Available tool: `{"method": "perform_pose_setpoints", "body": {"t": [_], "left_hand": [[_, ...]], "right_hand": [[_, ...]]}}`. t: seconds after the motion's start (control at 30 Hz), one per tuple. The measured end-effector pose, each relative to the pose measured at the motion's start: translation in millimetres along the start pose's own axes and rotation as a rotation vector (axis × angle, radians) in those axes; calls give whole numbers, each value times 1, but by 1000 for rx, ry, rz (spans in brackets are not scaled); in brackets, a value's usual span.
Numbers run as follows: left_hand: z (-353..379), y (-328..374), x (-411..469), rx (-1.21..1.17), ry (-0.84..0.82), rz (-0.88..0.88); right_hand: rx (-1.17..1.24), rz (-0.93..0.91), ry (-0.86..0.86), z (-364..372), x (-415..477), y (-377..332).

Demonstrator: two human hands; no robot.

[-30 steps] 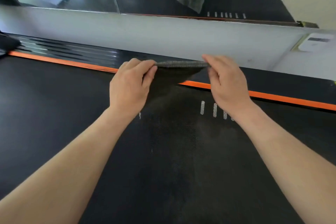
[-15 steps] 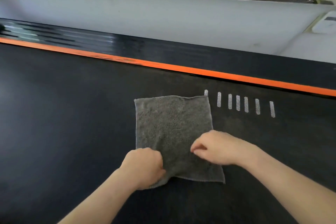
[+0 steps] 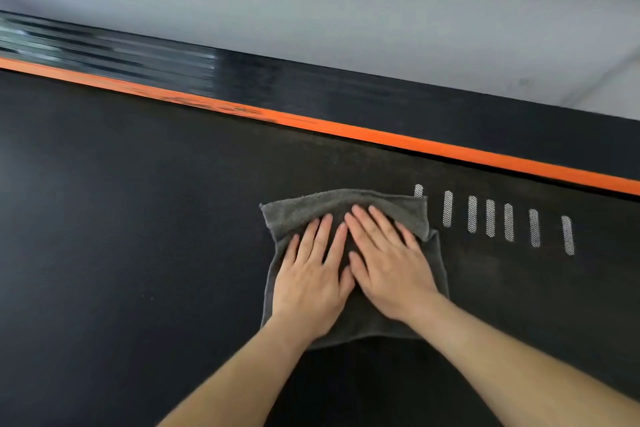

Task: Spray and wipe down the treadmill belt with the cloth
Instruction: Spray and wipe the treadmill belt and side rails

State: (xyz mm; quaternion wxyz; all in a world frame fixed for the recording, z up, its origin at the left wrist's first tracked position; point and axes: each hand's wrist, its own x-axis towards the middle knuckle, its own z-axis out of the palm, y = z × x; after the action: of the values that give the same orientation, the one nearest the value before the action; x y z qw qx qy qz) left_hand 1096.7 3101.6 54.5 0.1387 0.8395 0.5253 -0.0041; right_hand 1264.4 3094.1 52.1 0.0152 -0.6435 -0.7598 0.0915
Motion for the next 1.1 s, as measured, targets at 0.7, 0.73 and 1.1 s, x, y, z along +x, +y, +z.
{"method": "perform_pose_setpoints", "body": {"t": [0.7, 0.73, 1.1], "left_hand": [[-19, -29, 21, 58, -60, -105], [-21, -32, 15, 84, -81, -126], [-21, -20, 79, 16, -36, 98]], "right_hand": [[82, 75, 26, 1, 54, -24], [98, 29, 4, -1, 54, -23], [36, 427, 133, -4, 57, 3]]}}
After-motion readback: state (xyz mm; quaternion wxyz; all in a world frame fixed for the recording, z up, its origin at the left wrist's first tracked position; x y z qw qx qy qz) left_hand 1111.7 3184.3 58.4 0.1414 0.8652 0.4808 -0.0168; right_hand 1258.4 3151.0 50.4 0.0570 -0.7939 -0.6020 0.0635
